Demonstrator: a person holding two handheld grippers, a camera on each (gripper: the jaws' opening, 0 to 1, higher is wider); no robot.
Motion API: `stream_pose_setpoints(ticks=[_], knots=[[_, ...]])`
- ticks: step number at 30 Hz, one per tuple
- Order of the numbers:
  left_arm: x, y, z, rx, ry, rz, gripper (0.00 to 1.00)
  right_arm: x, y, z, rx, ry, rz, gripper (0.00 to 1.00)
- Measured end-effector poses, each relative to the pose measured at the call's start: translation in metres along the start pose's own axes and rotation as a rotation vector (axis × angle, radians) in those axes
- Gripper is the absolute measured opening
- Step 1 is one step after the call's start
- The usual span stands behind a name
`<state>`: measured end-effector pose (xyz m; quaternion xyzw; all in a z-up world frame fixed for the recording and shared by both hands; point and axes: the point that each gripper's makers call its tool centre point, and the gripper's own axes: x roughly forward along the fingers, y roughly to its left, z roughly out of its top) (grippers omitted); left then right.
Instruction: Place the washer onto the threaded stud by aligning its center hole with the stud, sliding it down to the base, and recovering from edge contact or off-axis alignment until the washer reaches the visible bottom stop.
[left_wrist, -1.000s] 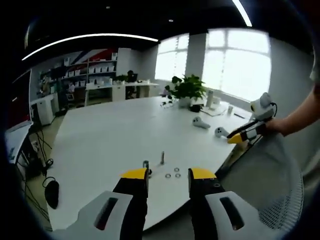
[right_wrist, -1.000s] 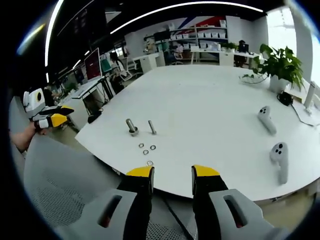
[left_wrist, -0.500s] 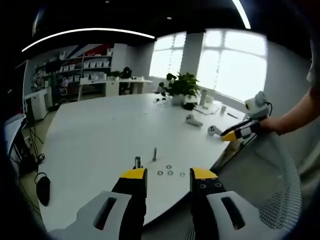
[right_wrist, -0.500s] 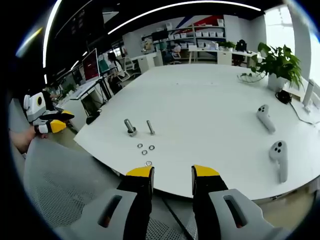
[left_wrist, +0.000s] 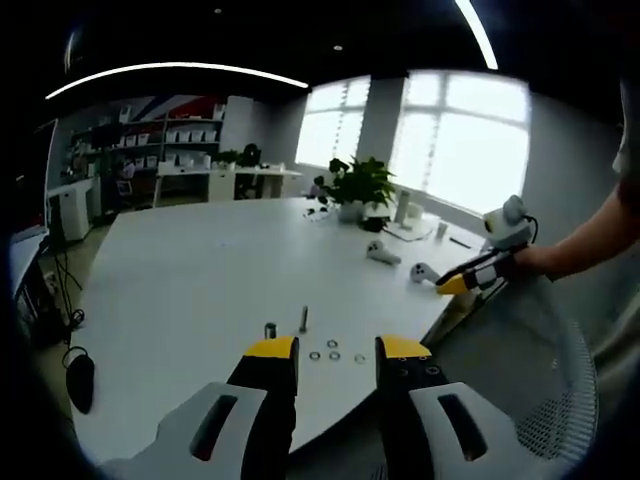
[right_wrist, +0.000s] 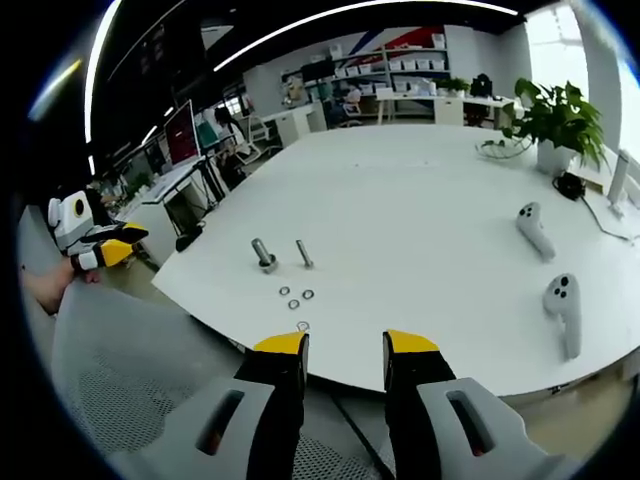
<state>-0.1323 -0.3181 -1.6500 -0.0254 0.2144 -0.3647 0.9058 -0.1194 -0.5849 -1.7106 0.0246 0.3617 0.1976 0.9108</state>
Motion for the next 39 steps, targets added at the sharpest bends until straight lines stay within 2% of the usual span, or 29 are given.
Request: stream_pose_setpoints(ticks=[3, 8, 12, 13, 14, 15, 17, 24, 26, 29, 33, 39], knots=[[-0.002, 0.002, 0.005, -0.018, -0.033, 0.007, 0.29, 0.0, -0.002, 0.0, -0.009, 0.001, -0.003, 0.32], [0.0, -0.001, 0.002, -0.009, -0.012, -0.005, 0.29, 0.0, -0.004, 0.002, 0.002, -0.016, -0.015, 0.32], [-0.001, 0.0, 0.003, -0.014, -0.021, 0.0, 0.29, 0.001, -0.003, 0.001, -0.031, 0.008, -0.011, 0.33], [-0.001, 0.0, 0.002, -0.016, -0.017, -0.001, 0.29, -0.001, -0.003, 0.005, -0.056, -0.011, -0.013, 0.33], [-0.001, -0.001, 0.002, -0.017, -0.014, -0.002, 0.29, -0.003, 0.001, 0.015, -0.056, -0.066, -0.003, 0.33], [-0.001, 0.0, 0.001, -0.015, -0.012, -0.002, 0.3, -0.003, 0.002, 0.015, -0.041, -0.066, 0.004, 0.33], [-0.002, 0.0, 0.0, -0.019, -0.007, -0.003, 0.31, -0.002, 0.003, 0.014, -0.016, -0.043, 0.009, 0.34], [-0.002, 0.002, 0.001, -0.024, -0.015, 0.004, 0.34, 0.002, 0.009, 0.009, -0.071, 0.014, 0.032, 0.36], [-0.003, 0.004, 0.002, -0.025, -0.018, 0.012, 0.34, 0.0, 0.007, 0.018, -0.135, -0.026, 0.013, 0.36], [-0.004, 0.005, 0.002, -0.025, -0.021, 0.019, 0.34, -0.001, 0.008, 0.021, -0.162, -0.016, 0.016, 0.36], [-0.003, 0.004, 0.001, -0.021, -0.016, 0.013, 0.33, 0.002, 0.008, 0.039, -0.159, -0.034, 0.021, 0.35], [-0.004, 0.005, 0.0, -0.025, -0.014, 0.017, 0.33, 0.022, 0.02, 0.036, -0.203, 0.052, 0.07, 0.35]])
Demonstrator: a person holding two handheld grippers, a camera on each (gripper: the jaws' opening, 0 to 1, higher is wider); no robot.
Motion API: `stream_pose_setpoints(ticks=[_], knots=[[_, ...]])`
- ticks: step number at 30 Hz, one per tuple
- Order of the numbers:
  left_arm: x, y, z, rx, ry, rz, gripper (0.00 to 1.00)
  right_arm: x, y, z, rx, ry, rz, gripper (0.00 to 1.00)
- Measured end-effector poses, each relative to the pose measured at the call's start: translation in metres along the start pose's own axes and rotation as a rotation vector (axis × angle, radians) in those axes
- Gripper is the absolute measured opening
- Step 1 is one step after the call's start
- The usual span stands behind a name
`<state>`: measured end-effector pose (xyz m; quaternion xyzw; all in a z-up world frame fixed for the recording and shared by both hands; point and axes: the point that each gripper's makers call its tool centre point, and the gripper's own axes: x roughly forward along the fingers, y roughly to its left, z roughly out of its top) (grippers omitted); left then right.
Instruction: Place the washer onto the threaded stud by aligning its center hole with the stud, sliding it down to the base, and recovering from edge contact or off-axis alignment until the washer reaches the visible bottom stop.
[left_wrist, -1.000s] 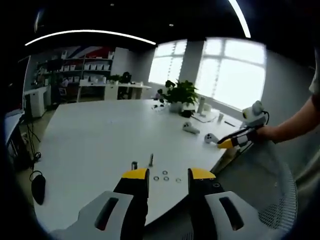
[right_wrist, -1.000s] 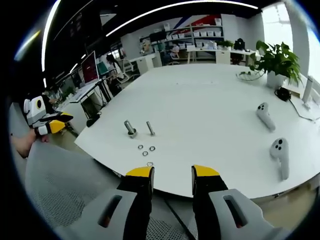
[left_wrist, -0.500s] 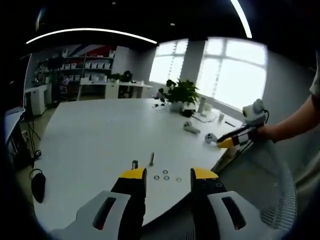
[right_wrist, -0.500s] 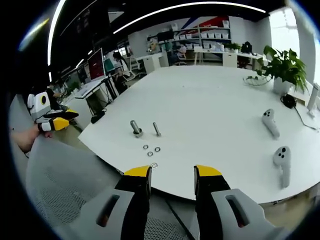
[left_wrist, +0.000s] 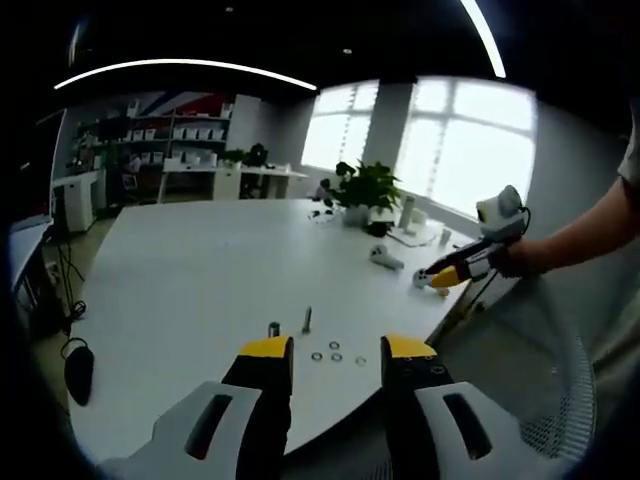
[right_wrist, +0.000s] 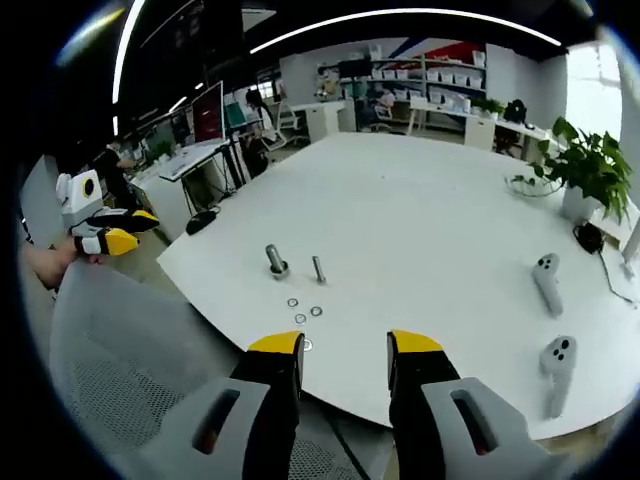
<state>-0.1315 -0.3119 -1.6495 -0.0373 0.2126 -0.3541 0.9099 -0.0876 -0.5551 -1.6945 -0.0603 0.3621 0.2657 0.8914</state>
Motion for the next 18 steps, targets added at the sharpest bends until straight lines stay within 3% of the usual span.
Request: stream_pose_setpoints(ticks=[3, 6, 7, 13, 15, 18], knots=[[-0.001, 0.001, 0.002, -0.007, -0.012, 0.006, 0.33, 0.01, 0.004, 0.009, -0.026, 0.006, 0.012, 0.35], [-0.001, 0.001, 0.002, -0.008, -0.014, 0.006, 0.33, 0.023, 0.011, 0.012, 0.028, 0.021, 0.05, 0.35], [-0.001, 0.001, 0.002, -0.007, -0.012, 0.005, 0.33, 0.043, 0.017, 0.008, 0.102, 0.047, 0.072, 0.35], [-0.001, 0.003, 0.0, -0.004, -0.004, 0.016, 0.33, 0.069, 0.018, 0.0, 0.141, 0.087, 0.046, 0.35], [-0.001, 0.004, -0.001, -0.008, -0.002, 0.019, 0.33, 0.076, 0.02, -0.004, 0.117, 0.112, 0.034, 0.35], [-0.001, 0.004, 0.0, -0.006, -0.006, 0.022, 0.33, 0.084, 0.026, -0.015, 0.015, 0.18, 0.035, 0.35]])
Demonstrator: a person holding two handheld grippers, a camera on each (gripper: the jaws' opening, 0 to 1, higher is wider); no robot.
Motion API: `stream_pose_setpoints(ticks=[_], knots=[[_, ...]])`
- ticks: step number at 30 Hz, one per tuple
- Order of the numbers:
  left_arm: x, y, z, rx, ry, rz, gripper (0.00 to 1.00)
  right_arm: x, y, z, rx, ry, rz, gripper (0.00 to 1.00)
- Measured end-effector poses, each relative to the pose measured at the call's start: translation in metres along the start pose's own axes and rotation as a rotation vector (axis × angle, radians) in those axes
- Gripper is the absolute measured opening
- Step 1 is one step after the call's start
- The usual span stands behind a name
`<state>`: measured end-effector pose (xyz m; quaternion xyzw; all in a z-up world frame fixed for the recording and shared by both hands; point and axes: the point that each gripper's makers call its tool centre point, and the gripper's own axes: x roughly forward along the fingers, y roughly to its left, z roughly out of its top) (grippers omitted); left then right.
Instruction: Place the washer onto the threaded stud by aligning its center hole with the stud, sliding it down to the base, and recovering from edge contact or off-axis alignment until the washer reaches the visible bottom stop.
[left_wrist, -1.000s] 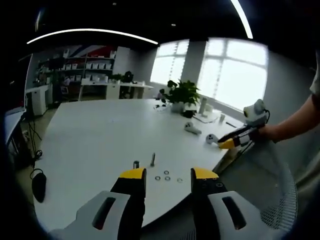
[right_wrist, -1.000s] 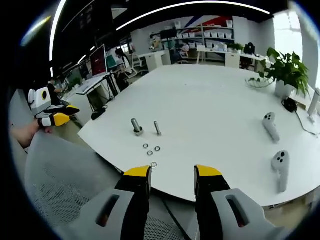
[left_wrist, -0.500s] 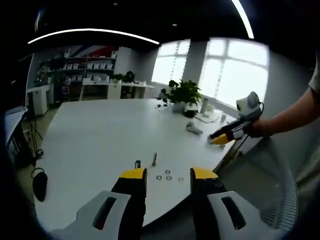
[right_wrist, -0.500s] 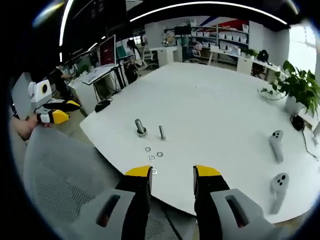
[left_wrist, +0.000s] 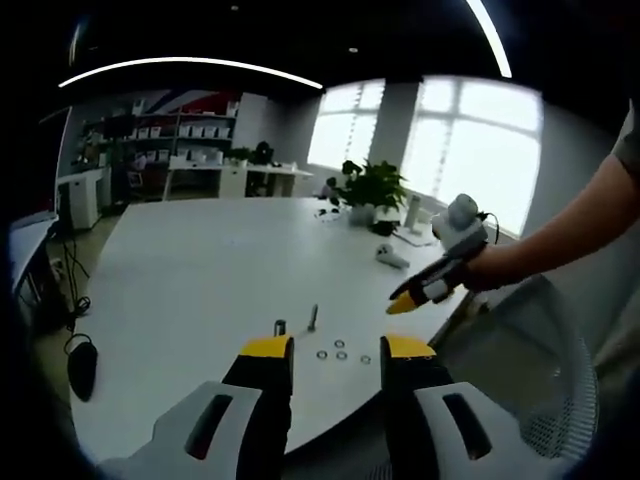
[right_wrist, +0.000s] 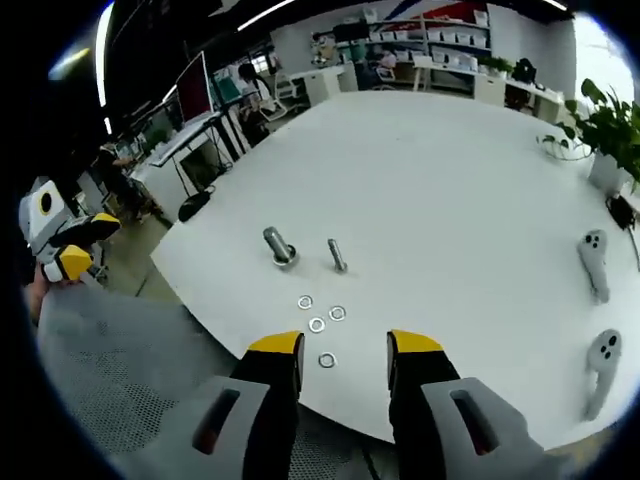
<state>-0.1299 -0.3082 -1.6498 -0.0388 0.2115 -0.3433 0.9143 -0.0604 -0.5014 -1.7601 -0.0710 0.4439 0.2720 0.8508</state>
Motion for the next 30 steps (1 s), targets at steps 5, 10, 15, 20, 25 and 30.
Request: stream_pose_setpoints(ticks=[5, 10, 15, 20, 25, 30], knots=[[0.001, 0.0, -0.004, -0.004, 0.02, -0.002, 0.32, 0.014, 0.017, -0.016, -0.177, 0.091, 0.03, 0.33], [0.001, -0.001, -0.005, 0.001, 0.027, -0.006, 0.32, 0.032, 0.032, -0.045, -0.392, 0.233, 0.055, 0.33], [0.001, 0.0, -0.007, -0.003, 0.038, -0.003, 0.32, 0.049, 0.039, -0.06, -0.401, 0.282, 0.069, 0.33], [0.001, 0.001, -0.008, -0.005, 0.044, 0.002, 0.32, 0.06, 0.035, -0.059, -0.318, 0.287, 0.073, 0.28], [0.001, 0.001, -0.009, -0.005, 0.048, 0.0, 0.32, 0.065, 0.023, -0.061, -0.322, 0.329, 0.033, 0.28], [0.001, 0.001, -0.01, -0.003, 0.053, 0.0, 0.32, 0.072, 0.022, -0.061, -0.297, 0.341, 0.045, 0.27]])
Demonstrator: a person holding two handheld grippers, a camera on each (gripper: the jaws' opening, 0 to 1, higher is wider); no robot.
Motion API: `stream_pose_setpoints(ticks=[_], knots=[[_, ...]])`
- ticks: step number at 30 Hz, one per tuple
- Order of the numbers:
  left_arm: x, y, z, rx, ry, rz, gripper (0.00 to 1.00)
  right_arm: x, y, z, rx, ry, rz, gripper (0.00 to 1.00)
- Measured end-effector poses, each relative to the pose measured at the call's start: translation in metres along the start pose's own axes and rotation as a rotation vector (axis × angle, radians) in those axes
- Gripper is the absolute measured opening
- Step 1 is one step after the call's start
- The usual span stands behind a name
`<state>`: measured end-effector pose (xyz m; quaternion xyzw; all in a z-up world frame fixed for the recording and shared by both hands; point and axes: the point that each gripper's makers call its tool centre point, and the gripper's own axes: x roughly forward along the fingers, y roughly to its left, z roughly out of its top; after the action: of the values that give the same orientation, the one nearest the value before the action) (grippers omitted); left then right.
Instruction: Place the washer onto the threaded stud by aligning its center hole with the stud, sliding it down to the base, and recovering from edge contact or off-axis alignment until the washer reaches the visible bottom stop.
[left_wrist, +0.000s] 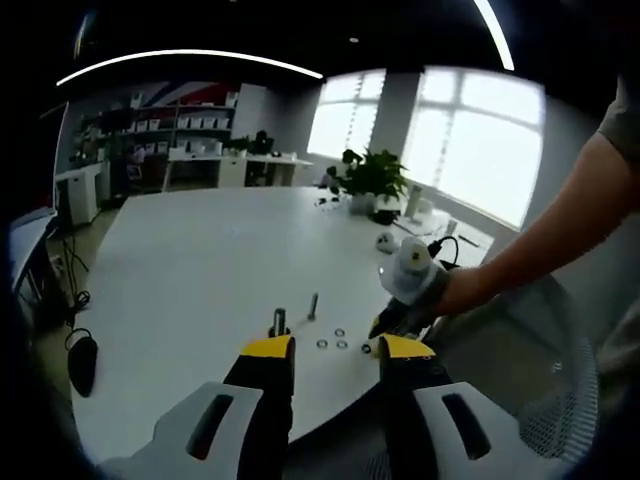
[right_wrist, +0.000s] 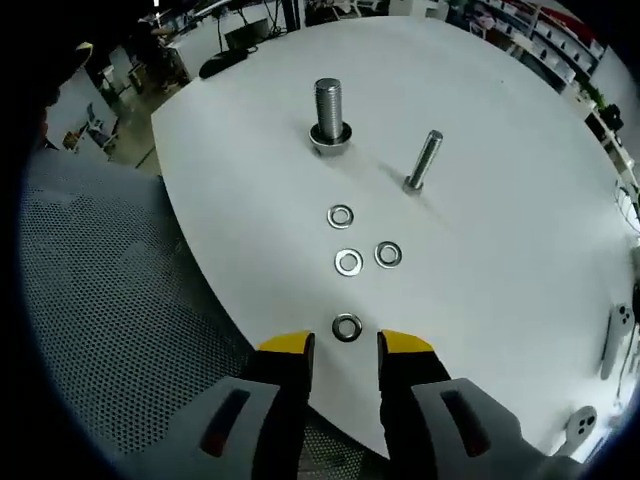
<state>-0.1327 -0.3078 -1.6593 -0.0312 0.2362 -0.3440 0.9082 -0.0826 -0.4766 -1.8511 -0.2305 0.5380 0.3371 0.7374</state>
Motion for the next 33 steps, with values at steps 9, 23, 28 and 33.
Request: stream_pose_setpoints(ticks=[9, 23, 28, 33], knots=[[0.0005, 0.0006, -0.0008, 0.0, 0.005, 0.001, 0.3, 0.0038, -0.0008, 0.0011, -0.064, 0.019, -0.009, 0.25], [0.0009, 0.0039, 0.0009, -0.008, -0.004, 0.017, 0.28, 0.0078, 0.0033, 0.0058, -0.209, 0.122, 0.04, 0.14], [0.0014, 0.0027, -0.0005, 0.001, 0.008, 0.013, 0.28, 0.0081, 0.0036, 0.0053, -0.255, 0.183, 0.063, 0.14], [0.0008, 0.0047, -0.0004, -0.005, 0.006, 0.025, 0.28, 0.0084, 0.0038, 0.0056, -0.207, 0.229, 0.039, 0.14]])
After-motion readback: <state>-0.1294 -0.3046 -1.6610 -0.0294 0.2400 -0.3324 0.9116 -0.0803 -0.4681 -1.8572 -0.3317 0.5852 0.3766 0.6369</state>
